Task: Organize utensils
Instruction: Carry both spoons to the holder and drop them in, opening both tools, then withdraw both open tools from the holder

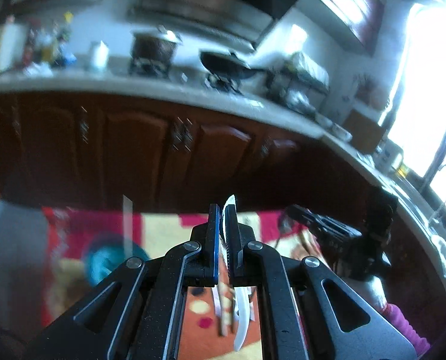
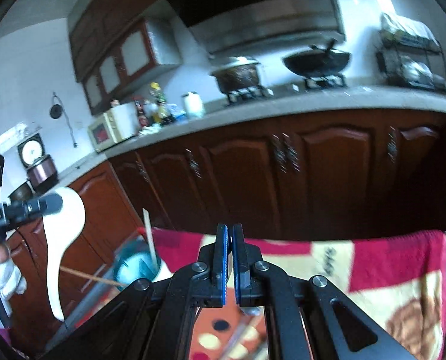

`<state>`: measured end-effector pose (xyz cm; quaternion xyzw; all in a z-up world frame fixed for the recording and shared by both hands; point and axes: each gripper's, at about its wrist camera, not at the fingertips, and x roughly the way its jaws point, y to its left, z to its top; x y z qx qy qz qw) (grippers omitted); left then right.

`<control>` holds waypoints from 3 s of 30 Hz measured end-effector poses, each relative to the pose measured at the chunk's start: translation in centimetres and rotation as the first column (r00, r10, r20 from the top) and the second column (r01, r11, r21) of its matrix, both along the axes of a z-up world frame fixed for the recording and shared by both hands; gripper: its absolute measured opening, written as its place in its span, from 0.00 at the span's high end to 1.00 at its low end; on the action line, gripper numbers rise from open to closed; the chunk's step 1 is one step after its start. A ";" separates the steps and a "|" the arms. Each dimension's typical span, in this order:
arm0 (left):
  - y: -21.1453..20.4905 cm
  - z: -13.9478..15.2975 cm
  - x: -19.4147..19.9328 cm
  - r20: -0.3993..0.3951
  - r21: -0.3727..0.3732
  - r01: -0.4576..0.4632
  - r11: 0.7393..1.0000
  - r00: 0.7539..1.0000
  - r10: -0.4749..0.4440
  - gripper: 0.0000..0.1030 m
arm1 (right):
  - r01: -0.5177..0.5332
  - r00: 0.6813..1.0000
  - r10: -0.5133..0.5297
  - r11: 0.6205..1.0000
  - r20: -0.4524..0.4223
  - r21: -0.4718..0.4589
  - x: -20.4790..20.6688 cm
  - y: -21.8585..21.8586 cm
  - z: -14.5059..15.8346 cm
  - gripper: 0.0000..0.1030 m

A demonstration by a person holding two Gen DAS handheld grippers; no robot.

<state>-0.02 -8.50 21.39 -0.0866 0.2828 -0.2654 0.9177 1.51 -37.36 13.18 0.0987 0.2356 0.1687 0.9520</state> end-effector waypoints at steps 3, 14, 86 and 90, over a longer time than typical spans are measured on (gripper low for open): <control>3.5 1.4 1.1 0.040 0.014 -0.083 0.996 0.996 0.082 0.98 | -0.037 0.999 0.037 0.999 0.028 0.002 1.2 2.8 1.6 0.97; 11.6 -5.4 7.5 0.002 0.033 -0.297 0.954 0.955 0.297 0.98 | -0.105 0.992 0.107 0.994 0.063 -0.037 6.2 12.3 2.4 0.97; 10.5 -15.5 1.4 -0.065 0.194 -0.340 0.920 0.931 0.358 0.62 | -0.153 0.975 0.139 0.986 -0.173 -0.073 4.7 15.7 -7.6 0.61; 10.0 -15.6 0.5 -0.069 0.203 -0.338 0.919 0.931 0.358 0.62 | -0.153 0.975 0.135 0.984 -0.176 -0.091 3.7 15.8 -7.9 0.60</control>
